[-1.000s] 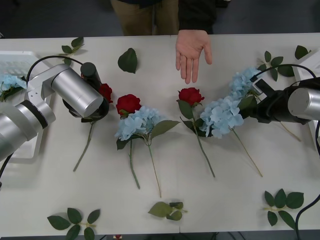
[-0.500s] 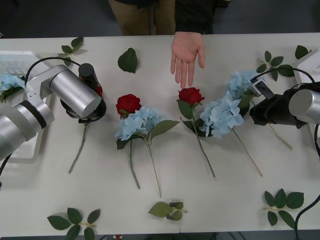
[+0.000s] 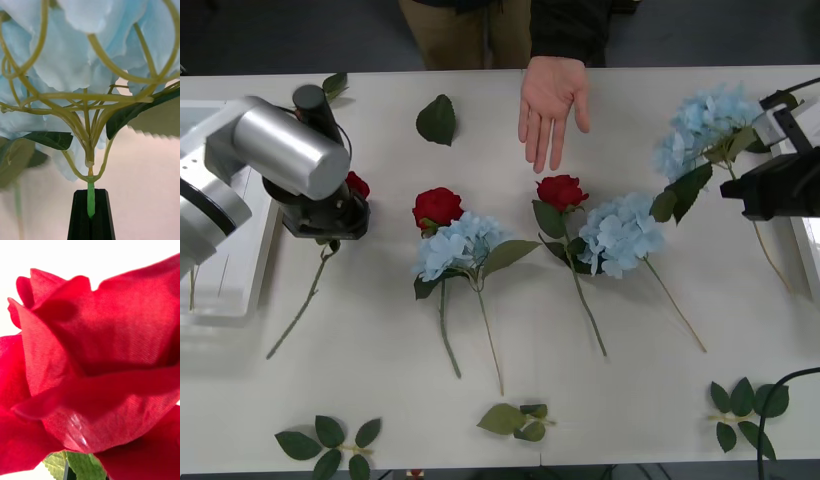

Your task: Place the red flowers into the right box and the blue flowers into the left box. If a person shows an open palm, hand one flower to the person first, then continue sorting.

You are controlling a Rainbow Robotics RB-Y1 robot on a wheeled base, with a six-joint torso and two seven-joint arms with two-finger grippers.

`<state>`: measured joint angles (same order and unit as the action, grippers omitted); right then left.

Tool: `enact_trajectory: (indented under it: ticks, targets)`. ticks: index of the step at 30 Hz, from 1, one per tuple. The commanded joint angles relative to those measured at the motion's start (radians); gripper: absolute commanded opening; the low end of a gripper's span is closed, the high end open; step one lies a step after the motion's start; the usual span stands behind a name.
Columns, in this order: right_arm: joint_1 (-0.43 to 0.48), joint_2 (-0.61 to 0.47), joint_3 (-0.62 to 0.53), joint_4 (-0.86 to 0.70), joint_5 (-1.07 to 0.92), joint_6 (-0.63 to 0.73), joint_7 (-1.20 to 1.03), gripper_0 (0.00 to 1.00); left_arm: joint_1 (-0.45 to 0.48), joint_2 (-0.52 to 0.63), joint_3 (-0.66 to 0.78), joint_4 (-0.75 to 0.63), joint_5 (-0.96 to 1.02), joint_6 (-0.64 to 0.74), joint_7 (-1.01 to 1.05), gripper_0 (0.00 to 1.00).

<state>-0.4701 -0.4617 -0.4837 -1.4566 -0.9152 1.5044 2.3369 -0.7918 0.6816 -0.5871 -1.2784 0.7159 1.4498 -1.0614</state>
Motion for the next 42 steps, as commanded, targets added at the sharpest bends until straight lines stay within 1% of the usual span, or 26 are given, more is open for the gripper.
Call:
enact_trajectory:
  ticks: [1,3,5,6,7,9,10,12,13,14,15,16,18,19,21,22,24,25,26,29,32,35,42]
  targets:
    - [-0.01,0.02,0.059,-0.24,-0.063,0.017,-0.281,0.0,0.031,0.07,0.245,-0.154,0.097,0.139,-0.17,0.0]
    - [-0.008,0.02,0.129,-0.366,-0.065,-0.018,-0.482,0.0,0.031,0.068,0.331,-0.208,0.143,0.182,-0.252,0.0]
    - [-0.008,0.026,0.197,-0.452,-0.042,-0.07,-0.623,0.0,0.032,0.068,0.377,-0.248,0.178,0.181,-0.322,0.0]
    - [-0.008,0.031,0.243,-0.499,-0.014,-0.113,-0.706,0.0,0.034,0.065,0.403,-0.271,0.203,0.169,-0.367,0.0]
    - [-0.01,0.034,0.269,-0.521,0.002,-0.135,-0.743,0.0,0.036,0.062,0.414,-0.283,0.217,0.161,-0.388,0.0]
    - [-0.008,0.057,0.356,-0.577,0.07,-0.228,-0.866,0.0,0.063,0.049,0.458,-0.343,0.266,0.096,-0.476,0.0]
    - [-0.008,0.066,0.375,-0.587,0.088,-0.254,-0.898,0.0,0.075,0.045,0.469,-0.36,0.275,0.072,-0.499,0.0]
    - [-0.008,0.095,0.445,-0.599,0.153,-0.36,-0.967,0.0,0.132,0.032,0.507,-0.437,0.317,-0.043,-0.582,0.0]
    - [-0.008,0.103,0.462,-0.599,0.17,-0.389,-0.979,0.0,0.151,0.029,0.518,-0.455,0.33,-0.082,-0.611,0.0]
    - [-0.01,0.115,0.497,-0.599,0.206,-0.443,-1.005,0.0,0.183,0.019,0.536,-0.484,0.37,-0.158,-0.672,0.0]
    - [-0.012,0.129,0.531,-0.599,0.259,-0.5,-1.031,0.0,0.217,0.006,0.559,-0.506,0.427,-0.233,-0.733,0.0]
    - [-0.015,0.133,0.548,-0.597,0.283,-0.521,-1.047,0.0,0.23,-0.001,0.57,-0.515,0.456,-0.267,-0.766,0.0]
    - [-0.035,0.161,0.6,-0.587,0.389,-0.582,-1.114,0.0,0.281,-0.028,0.602,-0.532,0.606,-0.391,-0.933,0.0]
    - [-0.042,0.169,0.611,-0.582,0.415,-0.592,-1.131,0.0,0.29,-0.034,0.609,-0.532,0.646,-0.414,-0.977,0.0]
    - [-0.078,0.189,0.649,-0.562,0.519,-0.618,-1.193,0.0,0.312,-0.053,0.619,-0.529,0.803,-0.488,-1.152,0.0]
    - [-0.09,0.19,0.659,-0.553,0.546,-0.627,-1.208,0.0,0.316,-0.054,0.619,-0.529,0.843,-0.506,-1.191,0.0]
    - [-0.13,0.19,0.702,-0.513,0.662,-0.671,-1.274,0.0,0.327,-0.065,0.619,-0.529,0.968,-0.549,-1.278,0.0]
    - [-0.14,0.19,0.711,-0.499,0.69,-0.685,-1.297,0.0,0.33,-0.068,0.619,-0.529,0.996,-0.557,-1.295,0.0]
    - [-0.16,0.19,0.735,-0.462,0.75,-0.728,-1.355,0.0,0.335,-0.073,0.619,-0.529,1.059,-0.579,-1.336,0.0]
    - [-0.19,0.192,0.758,-0.387,0.822,-0.82,-1.447,0.0,0.336,-0.088,0.619,-0.529,1.162,-0.6,-1.419,0.0]
    - [-0.197,0.193,0.76,-0.343,0.84,-0.871,-1.472,0.0,0.336,-0.103,0.619,-0.529,1.235,-0.625,-1.485,0.0]
    - [-0.197,0.193,0.76,-0.341,0.838,-0.872,-1.475,0.0,0.338,-0.108,0.619,-0.527,1.265,-0.631,-1.517,0.0]
    - [-0.196,0.193,0.76,-0.338,0.837,-0.871,-1.476,0.0,0.352,-0.106,0.619,-0.527,1.277,-0.631,-1.52,0.0]
